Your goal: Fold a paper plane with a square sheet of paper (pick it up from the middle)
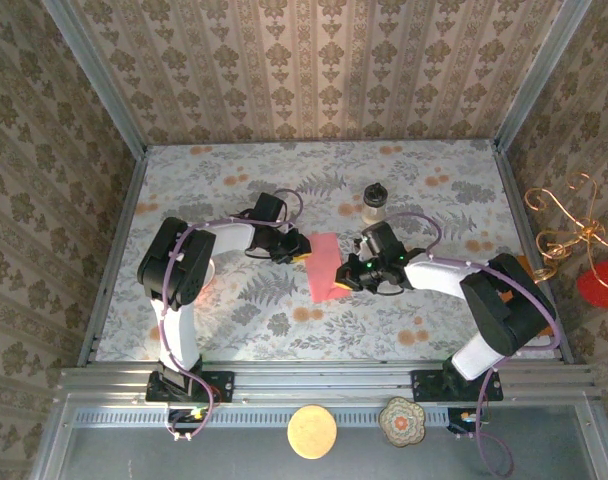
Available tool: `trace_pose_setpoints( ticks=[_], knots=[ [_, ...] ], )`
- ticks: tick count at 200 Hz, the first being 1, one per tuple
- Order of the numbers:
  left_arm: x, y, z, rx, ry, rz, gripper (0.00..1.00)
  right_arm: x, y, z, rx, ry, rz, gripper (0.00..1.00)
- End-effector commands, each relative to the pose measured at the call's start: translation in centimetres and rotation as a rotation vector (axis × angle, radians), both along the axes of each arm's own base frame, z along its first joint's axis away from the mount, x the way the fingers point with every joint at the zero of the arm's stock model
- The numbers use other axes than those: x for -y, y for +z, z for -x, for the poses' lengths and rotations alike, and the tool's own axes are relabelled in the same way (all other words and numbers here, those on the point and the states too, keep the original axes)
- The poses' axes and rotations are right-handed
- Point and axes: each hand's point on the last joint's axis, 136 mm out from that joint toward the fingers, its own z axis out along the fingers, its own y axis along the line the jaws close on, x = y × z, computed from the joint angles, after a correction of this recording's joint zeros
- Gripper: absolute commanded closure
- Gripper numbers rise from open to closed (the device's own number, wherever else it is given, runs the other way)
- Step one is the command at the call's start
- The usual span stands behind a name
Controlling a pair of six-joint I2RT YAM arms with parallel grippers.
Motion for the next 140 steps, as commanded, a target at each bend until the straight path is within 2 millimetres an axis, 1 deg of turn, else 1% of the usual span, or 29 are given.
trace_pose_setpoints(
  ticks=[1, 36, 67, 140],
  knots=[
    [-0.7, -1.5, 0.7, -0.033, -0.007, -0.061, 0.77, -1.7, 1.1, -1.1, 0.033, 0.031, -0.051, 0.96],
    [-0.8, -1.8, 0.9, -0.039, -0.009, -0.072, 0.79, -3.1, 1.6, -2.4, 0.054, 0.039, -0.076, 0.96],
    [-1.1, -2.1, 1.0, -0.048, -0.006, -0.084, 0.79, -3.9, 1.0, -3.0, 0.055, 0.039, -0.061, 0.96],
    [-1.1, -2.5, 1.2, -0.06, -0.005, -0.089, 0.79, -4.1, -0.9, -3.0, 0.027, 0.023, -0.002, 0.96]
  ],
)
